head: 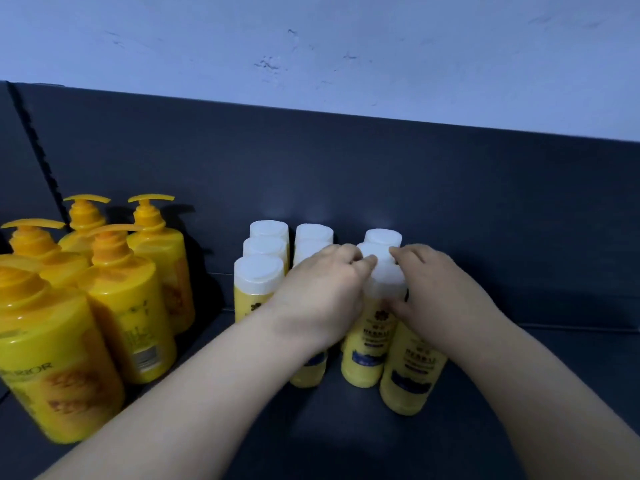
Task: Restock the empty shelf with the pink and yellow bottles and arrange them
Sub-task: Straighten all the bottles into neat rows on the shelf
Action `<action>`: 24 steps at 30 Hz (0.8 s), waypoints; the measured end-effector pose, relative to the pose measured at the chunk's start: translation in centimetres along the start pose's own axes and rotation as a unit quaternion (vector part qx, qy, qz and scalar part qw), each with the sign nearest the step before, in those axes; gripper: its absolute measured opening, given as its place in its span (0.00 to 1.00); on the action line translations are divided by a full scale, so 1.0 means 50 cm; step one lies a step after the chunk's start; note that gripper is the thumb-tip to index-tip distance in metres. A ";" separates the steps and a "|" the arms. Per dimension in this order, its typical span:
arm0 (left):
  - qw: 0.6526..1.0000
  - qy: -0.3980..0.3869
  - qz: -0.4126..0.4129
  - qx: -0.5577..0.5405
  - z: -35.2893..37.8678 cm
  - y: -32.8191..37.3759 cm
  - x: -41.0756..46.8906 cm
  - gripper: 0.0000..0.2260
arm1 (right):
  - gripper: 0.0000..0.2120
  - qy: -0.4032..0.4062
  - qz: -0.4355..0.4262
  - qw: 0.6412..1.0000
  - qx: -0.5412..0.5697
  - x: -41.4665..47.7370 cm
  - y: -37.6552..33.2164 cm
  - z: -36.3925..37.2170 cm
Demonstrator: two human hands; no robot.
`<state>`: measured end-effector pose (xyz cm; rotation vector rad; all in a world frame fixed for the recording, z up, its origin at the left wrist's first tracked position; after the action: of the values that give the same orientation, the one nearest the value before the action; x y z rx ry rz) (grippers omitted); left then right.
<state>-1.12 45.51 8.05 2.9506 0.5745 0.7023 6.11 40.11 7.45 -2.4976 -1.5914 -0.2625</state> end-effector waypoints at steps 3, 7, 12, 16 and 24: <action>0.999 -0.020 0.018 0.018 0.050 0.041 0.029 0.24 | 0.28 -0.032 0.067 0.997 -0.015 -0.020 0.059 0.024; 0.997 -0.050 0.011 0.053 0.099 0.056 0.042 0.23 | 0.32 -0.065 0.091 0.994 0.003 -0.033 0.088 0.061; 0.997 -0.068 -0.007 0.025 0.107 0.049 0.046 0.22 | 0.34 -0.057 0.068 0.994 0.056 -0.033 0.093 0.056; 0.997 -0.069 -0.016 0.005 0.111 0.044 0.044 0.14 | 0.28 -0.051 0.058 0.993 0.086 -0.032 0.085 0.048; 0.989 -0.010 -0.048 -0.141 0.083 0.033 0.004 0.23 | 0.26 -0.041 0.072 0.991 0.108 -0.036 0.092 0.052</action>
<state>1.45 44.17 4.65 2.6488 0.5594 0.6803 9.70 37.23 4.30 -2.4672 -1.3751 0.0318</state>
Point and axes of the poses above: each hand's wrist, its own x-axis towards the middle knuckle, its own z-axis out of the palm, y = z × x, the point moved 10 cm from there along x, towards the middle knuckle, and after that the axes turned 1 degree about -y, right-handed, at the moved point
